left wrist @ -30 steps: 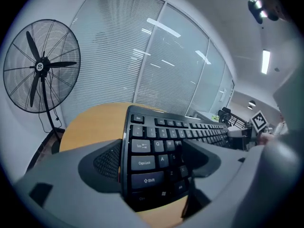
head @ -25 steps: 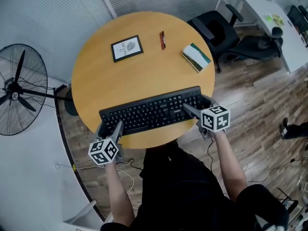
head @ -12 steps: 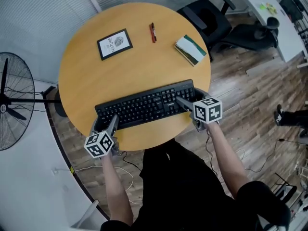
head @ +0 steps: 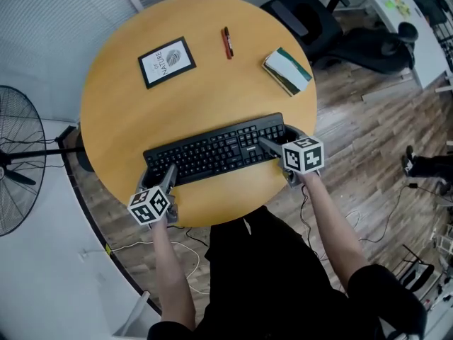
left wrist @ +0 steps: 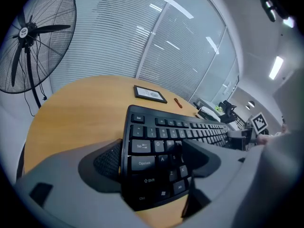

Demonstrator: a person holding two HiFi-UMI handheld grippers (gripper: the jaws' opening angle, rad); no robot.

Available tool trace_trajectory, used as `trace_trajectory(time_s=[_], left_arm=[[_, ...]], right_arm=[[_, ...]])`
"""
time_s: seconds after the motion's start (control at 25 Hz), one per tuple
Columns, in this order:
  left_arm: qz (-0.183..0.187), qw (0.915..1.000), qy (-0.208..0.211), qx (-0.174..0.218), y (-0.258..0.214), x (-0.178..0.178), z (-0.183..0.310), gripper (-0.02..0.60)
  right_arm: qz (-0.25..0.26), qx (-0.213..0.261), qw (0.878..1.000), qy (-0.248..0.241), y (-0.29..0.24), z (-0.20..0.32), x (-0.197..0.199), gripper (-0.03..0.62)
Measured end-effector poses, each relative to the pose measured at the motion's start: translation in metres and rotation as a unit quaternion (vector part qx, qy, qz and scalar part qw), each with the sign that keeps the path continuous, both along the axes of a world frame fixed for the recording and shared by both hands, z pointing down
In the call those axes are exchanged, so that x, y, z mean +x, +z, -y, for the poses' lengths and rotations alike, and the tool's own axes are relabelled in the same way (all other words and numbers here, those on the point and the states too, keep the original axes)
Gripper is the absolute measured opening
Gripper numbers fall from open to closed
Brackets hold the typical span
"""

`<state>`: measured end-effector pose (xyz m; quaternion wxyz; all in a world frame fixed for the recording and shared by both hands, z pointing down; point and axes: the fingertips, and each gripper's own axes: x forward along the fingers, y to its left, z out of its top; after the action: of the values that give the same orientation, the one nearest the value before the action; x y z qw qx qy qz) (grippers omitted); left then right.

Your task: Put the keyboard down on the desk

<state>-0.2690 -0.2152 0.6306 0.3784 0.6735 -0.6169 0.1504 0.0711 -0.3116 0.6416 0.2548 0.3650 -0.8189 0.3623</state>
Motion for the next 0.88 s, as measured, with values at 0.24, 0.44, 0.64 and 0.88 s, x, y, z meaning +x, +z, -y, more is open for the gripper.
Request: trace_trajectory(time_s=[0.24,0.44,0.64,0.88], left_arm=[[-0.006,0.9998,0.004,-0.02,0.021,-0.013,0.019,0.377],[-0.008,0.9992,0.008,-0.037,0.037,-0.018,0.03,0.377],[-0.015,0.9987,0.007,-0.048,0.047,-0.019,0.035,0.377],[-0.016,0.9983,0.004,-0.055,0.055,-0.02,0.041,0.377]], right_arm=[[-0.007,-0.018,1.0,0.005,0.021,0.016,-0.011,0.383],[-0.012,-0.034,0.999,0.017,0.038,0.024,-0.015,0.385],[-0.021,-0.033,0.999,0.024,0.046,0.031,-0.016,0.39],[-0.032,-0.027,0.999,0.03,0.053,0.038,-0.016,0.391]])
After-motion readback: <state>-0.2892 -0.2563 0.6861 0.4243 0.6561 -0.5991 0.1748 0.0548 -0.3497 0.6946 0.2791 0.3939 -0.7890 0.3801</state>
